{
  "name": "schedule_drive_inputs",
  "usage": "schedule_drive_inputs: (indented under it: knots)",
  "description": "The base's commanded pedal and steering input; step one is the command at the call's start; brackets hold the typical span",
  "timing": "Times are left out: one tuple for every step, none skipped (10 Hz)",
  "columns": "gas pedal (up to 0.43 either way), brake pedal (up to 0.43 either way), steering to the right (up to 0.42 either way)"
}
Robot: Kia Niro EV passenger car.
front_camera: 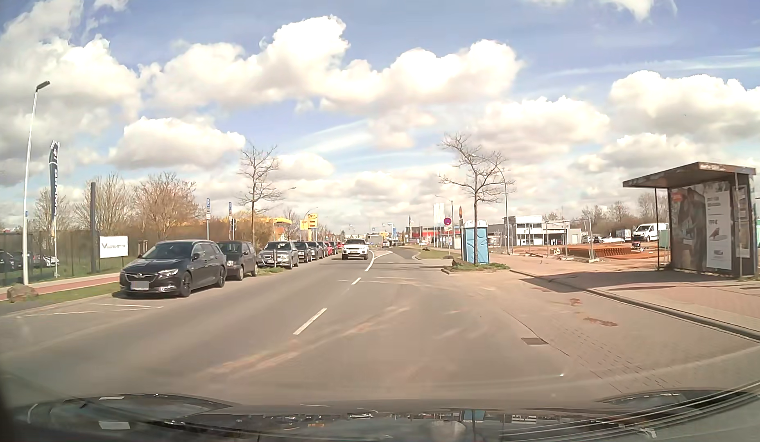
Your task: Follow the waypoints while adhering to traffic rules and regulations
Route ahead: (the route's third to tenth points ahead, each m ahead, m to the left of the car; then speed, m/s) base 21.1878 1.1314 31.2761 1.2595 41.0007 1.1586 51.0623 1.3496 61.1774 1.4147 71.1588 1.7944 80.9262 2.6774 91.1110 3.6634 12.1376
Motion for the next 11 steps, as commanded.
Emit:
schedule_drive_inputs:
  knots:
    - [0.000, 0.000, -0.003]
    - [0.000, 0.000, -0.003]
    - [0.000, 0.000, -0.003]
    - [0.000, 0.000, -0.003]
    - [0.000, 0.000, -0.003]
    - [0.000, 0.000, -0.003]
    - [0.000, 0.000, -0.003]
    - [0.000, 0.000, -0.003]
    - [0.000, 0.000, -0.004]
    - [0.000, 0.000, -0.007]
    - [0.000, 0.000, -0.008]
